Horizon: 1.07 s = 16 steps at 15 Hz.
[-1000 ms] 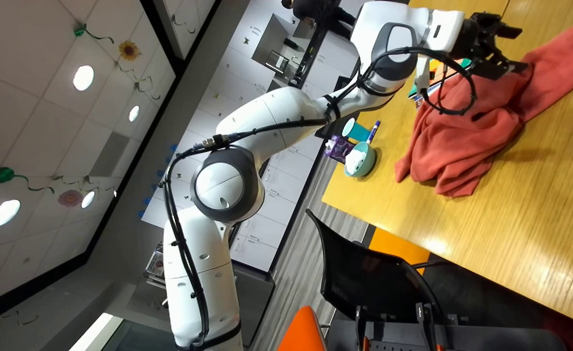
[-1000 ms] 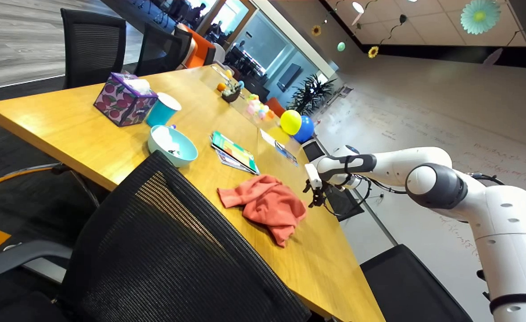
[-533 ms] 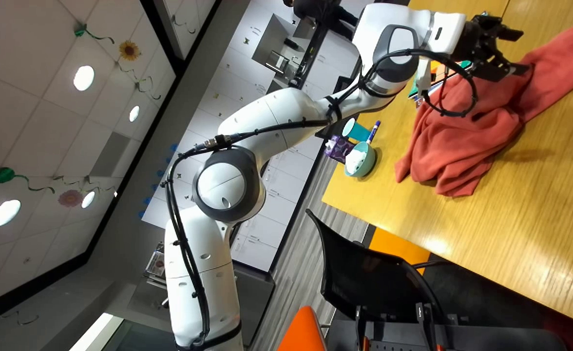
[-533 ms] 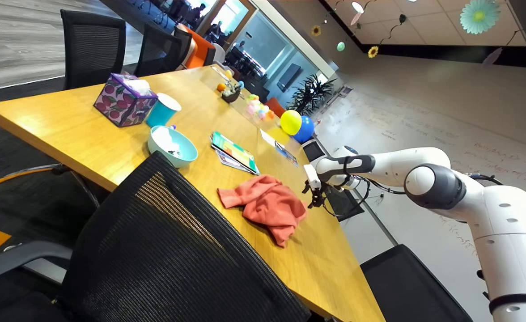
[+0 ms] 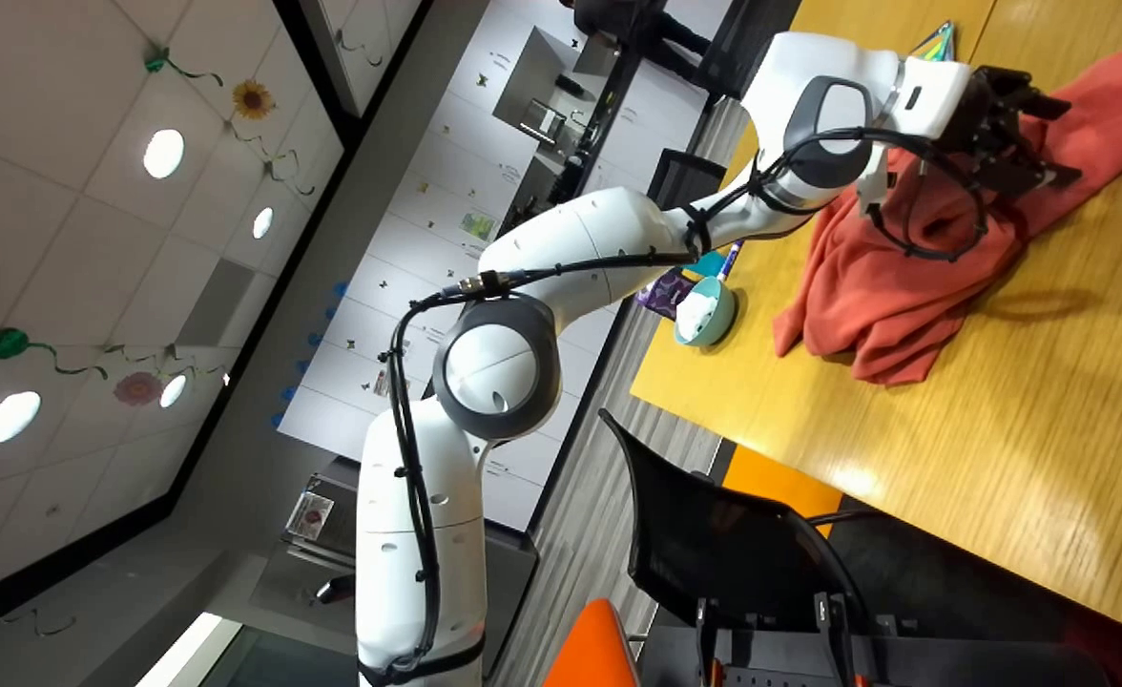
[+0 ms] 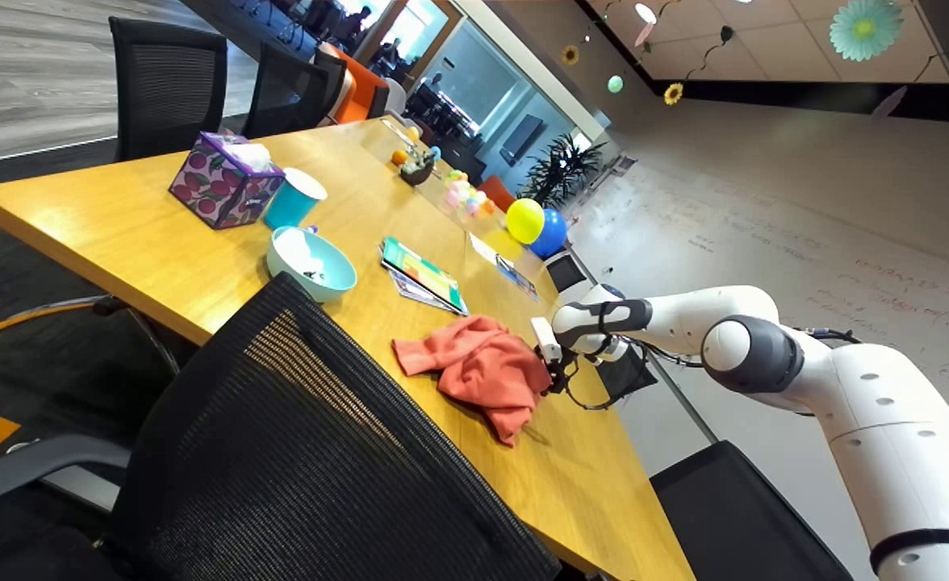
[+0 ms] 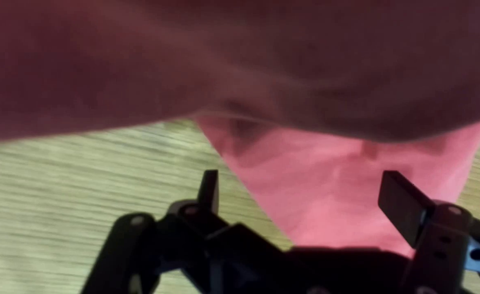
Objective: Scrunch up the shirt
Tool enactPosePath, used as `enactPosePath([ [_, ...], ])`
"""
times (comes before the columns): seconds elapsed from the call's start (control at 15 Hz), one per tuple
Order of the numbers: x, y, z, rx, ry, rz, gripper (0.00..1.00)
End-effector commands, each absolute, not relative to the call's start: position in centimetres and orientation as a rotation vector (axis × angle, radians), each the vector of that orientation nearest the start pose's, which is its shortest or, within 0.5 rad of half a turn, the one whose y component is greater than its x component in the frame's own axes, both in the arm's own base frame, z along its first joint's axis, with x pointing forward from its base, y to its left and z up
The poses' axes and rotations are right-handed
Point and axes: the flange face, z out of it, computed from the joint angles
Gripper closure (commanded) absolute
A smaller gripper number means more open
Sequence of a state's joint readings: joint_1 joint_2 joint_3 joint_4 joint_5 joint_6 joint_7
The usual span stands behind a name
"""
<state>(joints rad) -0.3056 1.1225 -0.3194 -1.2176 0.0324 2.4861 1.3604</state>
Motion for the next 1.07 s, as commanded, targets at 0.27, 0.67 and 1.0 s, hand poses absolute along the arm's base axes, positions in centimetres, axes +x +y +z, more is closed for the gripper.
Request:
enactPosePath([
  [0.27, 66.8, -40.0, 9.3, -2.022, 2.563, -0.452, 0.34],
  [0.67, 67.1, -40.7, 9.8, -1.997, 2.564, -0.478, 0.81],
  [1.0, 67.2, -40.5, 10.7, -1.978, 2.577, -0.503, 1.0],
])
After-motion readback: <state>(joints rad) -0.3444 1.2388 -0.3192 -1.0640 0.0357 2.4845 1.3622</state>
